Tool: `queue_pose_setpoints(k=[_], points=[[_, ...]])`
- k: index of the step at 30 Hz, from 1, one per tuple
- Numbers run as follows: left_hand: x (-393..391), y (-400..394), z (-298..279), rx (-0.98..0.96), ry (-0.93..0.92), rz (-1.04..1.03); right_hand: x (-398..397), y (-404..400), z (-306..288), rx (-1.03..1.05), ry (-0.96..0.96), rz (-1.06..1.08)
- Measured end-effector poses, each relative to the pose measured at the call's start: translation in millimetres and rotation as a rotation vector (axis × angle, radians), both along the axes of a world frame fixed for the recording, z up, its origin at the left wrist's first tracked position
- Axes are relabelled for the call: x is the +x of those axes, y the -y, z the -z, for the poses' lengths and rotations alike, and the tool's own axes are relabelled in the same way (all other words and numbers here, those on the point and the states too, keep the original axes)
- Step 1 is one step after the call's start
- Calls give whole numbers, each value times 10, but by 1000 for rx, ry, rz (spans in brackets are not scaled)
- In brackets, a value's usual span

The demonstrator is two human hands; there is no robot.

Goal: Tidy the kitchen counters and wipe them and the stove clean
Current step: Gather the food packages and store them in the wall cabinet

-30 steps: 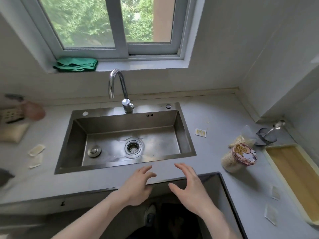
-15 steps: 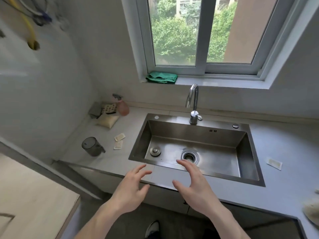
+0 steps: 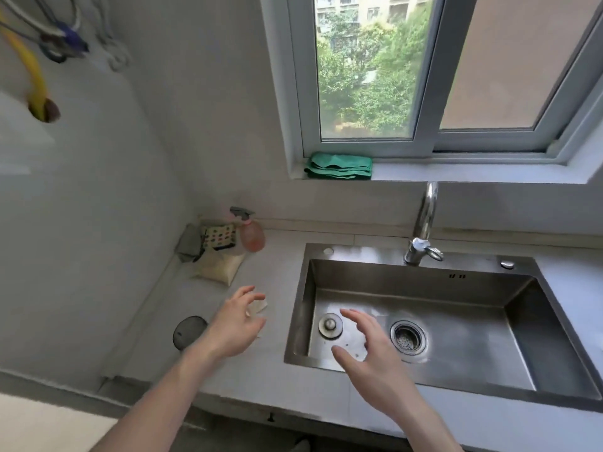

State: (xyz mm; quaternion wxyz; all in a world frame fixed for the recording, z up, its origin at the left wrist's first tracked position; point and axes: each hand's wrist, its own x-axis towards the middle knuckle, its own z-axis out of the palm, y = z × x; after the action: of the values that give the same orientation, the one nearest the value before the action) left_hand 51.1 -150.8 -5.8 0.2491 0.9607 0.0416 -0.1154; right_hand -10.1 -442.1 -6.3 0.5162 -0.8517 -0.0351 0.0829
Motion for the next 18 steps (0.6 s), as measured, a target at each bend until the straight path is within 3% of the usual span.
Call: queue_pose_setpoints(k=[8, 14, 18], points=[[1311, -1422, 630, -199, -263, -383, 628, -886, 195, -85, -76, -9], [1826, -2355, 1271, -90, -407, -513, 906, -1103, 230, -148, -131, 43], [2049, -2483, 1336, -94, -407, -506, 1019, -1192, 292, -193, -159, 65]])
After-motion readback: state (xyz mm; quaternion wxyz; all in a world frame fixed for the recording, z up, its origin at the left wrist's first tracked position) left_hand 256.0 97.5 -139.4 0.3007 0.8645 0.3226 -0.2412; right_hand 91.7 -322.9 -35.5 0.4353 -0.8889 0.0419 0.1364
